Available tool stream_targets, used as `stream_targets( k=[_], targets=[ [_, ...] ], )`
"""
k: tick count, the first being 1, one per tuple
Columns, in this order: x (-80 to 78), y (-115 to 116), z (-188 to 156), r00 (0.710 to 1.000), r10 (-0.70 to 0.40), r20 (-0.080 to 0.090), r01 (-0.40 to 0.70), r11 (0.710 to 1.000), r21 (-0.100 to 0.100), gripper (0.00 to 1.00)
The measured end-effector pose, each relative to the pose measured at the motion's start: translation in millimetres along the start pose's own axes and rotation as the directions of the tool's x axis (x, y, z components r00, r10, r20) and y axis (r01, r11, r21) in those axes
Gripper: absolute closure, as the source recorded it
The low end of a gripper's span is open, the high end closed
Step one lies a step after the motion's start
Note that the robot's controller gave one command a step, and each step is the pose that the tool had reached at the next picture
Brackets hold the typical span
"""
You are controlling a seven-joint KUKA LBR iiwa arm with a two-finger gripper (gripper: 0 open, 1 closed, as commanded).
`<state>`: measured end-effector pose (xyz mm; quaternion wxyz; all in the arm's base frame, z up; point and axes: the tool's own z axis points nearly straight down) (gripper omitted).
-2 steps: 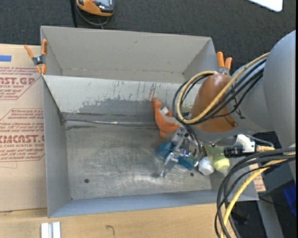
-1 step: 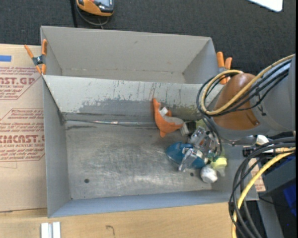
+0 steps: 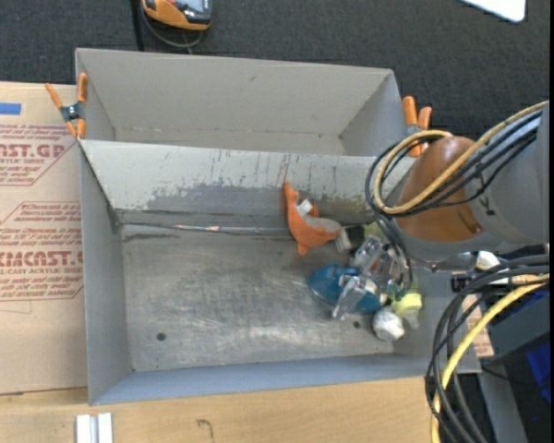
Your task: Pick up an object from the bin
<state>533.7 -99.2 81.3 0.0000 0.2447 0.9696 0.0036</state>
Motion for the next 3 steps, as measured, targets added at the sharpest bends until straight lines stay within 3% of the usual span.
stream_targets(
  k=[1, 2, 3],
  targets=[
    [3.5, 5.6, -76.9, 0.999, 0.041, -0.003, -0.041, 0.999, 0.008, 1.00],
    [3.5, 5.5, -76.9, 0.999, 0.041, -0.003, -0.041, 0.999, 0.008, 1.00],
    [4.2, 4.3, -129.3, 0.999, 0.048, -0.007, -0.048, 0.999, 0.011, 1.00]
  ],
)
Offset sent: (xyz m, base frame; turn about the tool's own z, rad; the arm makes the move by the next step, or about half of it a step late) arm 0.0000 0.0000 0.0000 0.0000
